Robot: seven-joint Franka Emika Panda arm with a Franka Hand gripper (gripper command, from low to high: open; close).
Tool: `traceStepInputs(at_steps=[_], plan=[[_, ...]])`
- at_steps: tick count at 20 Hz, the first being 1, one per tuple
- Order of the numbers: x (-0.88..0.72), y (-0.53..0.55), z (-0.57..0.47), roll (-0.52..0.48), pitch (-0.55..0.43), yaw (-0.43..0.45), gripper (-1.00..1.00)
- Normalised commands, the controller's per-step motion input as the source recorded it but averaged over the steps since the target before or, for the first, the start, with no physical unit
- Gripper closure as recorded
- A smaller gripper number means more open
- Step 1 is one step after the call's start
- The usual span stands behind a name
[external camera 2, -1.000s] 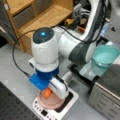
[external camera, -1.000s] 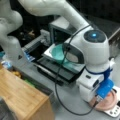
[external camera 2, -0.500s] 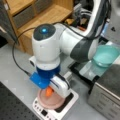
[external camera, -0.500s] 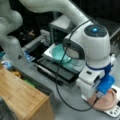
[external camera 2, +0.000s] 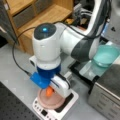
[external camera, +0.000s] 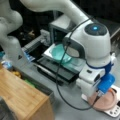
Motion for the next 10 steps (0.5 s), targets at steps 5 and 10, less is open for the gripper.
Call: traceStepInputs(at_steps=[5, 10], plan=[[0.01, 0.14, 0.13, -0.019, 0.073, -0.224, 1.0], [0.05, 0.21, 0.17, -0.028, 0.084, -0.209, 1.0]])
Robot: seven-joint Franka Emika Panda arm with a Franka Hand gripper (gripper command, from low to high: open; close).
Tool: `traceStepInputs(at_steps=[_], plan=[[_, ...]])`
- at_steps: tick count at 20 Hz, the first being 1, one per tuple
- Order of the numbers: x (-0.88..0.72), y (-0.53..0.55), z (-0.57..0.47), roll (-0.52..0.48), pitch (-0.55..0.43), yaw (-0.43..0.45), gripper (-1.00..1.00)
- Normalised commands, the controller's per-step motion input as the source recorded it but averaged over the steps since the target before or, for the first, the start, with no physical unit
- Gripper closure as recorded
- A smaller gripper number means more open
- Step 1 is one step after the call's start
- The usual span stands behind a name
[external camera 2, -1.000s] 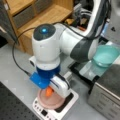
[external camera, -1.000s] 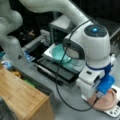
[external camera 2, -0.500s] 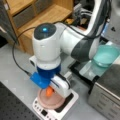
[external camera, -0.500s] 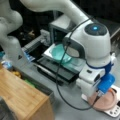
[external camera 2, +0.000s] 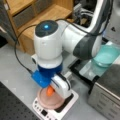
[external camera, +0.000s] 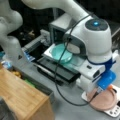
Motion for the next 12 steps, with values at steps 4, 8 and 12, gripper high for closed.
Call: traceStepInputs(at_steps=[4, 8, 12], plan=[[0.11, 0.22, 0.16, -0.011, 0.076, -0.231, 1.0], [0.11, 0.12, 0.13, -0.007, 0.096, -0.209, 1.0], [0.11, 0.04, 0.19, 0.018, 0.13, -0.274, 1.0]])
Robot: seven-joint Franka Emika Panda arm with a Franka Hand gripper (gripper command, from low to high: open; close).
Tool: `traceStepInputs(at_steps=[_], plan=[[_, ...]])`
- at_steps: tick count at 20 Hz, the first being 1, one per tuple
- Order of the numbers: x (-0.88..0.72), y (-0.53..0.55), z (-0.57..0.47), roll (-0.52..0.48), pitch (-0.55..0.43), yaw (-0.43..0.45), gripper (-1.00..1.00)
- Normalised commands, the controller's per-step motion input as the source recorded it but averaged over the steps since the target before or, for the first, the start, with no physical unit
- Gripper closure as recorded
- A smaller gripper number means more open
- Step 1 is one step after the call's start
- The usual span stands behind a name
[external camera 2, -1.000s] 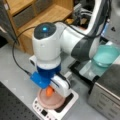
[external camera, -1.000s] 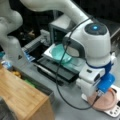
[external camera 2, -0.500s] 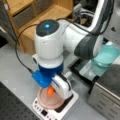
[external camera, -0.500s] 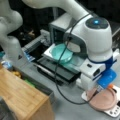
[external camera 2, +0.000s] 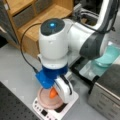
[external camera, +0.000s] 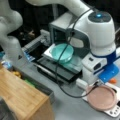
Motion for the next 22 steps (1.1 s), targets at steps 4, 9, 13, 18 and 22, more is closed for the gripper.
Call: traceStepInputs(at_steps=[4, 9, 13, 18, 22], plan=[[0.1, 0.03, 0.24, 0.002, 0.143, -0.273, 1.0], [-0.05, 0.13, 0.2, 0.03, 0.122, -0.276, 1.0], [-0.41, 0.27, 0.15, -0.009, 0.148, -0.285, 1.0], [-0.58, 0.29, -0.02, 0.007, 0.059, -0.33, 1.0], [-0.64, 0.17, -0.11, 0.031, -0.041, -0.282, 1.0]])
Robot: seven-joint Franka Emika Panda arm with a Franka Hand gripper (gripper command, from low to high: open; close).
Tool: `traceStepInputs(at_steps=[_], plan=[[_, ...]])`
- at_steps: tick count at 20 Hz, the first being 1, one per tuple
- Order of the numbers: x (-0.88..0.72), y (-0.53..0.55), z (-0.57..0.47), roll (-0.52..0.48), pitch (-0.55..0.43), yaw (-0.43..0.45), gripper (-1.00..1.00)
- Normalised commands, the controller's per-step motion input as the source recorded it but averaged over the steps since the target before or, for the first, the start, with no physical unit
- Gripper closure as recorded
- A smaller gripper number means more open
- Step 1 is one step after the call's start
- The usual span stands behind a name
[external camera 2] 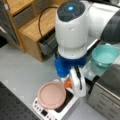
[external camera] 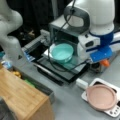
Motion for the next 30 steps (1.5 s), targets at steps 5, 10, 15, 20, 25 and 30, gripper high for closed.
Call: traceStepInputs(at_steps=[5, 10, 15, 20, 25, 30], plan=[[-0.48, -0.06, -0.07, 0.043, -0.082, -0.304, 1.0], [-0.24, -0.36, 0.19, 0.136, -0.147, -0.378, 1.0], [-0.21, -0.38, 0.16, 0.16, -0.078, -0.265, 1.0], [-0.23, -0.08, -0.07, 0.119, -0.037, -0.213, 1.0], [-0.33, 0.09, -0.23, 0.076, -0.048, -0.249, 1.0], [-0.47, 0.12, -0.28, 0.078, -0.051, -0.293, 1.0]])
